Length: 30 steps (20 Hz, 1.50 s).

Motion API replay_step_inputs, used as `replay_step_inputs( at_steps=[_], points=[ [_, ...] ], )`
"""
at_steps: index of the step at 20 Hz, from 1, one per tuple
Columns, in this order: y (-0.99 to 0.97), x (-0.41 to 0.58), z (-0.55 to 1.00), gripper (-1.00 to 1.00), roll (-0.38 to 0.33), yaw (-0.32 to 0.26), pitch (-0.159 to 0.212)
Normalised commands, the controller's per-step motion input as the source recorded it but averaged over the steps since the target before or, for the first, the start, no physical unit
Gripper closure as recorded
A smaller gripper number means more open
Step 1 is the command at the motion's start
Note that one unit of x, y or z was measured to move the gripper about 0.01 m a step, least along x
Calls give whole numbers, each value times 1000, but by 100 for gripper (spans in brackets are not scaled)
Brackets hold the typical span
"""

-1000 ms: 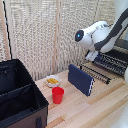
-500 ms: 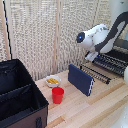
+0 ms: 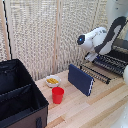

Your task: Gently stretch your hand towards the oven tray's handle, obtaining a firm grip, and draw it cautiously out of the oven. Transition your grip to the hot dog bowl, gingerly seizing the edge, and elevate it from the surface. Hover the bowl over the tray, delicately lower it, and temper your grip, establishing the bowl's equilibrium.

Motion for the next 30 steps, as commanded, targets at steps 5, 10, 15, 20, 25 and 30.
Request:
replay_step_inputs(
  at_steps=[5,10,15,20,25,30],
  points=[
    [-396,157,-72,-100,-114,95,130],
    [-463,54,0,-100,-32,178,137],
    [-401,87,1,-100,24,162,123],
    [-447,114,72,100,104,111,105],
    [-357,44,23,100,87,47,75],
    [-254,7,-3,100,113,4,17]
  ],
)
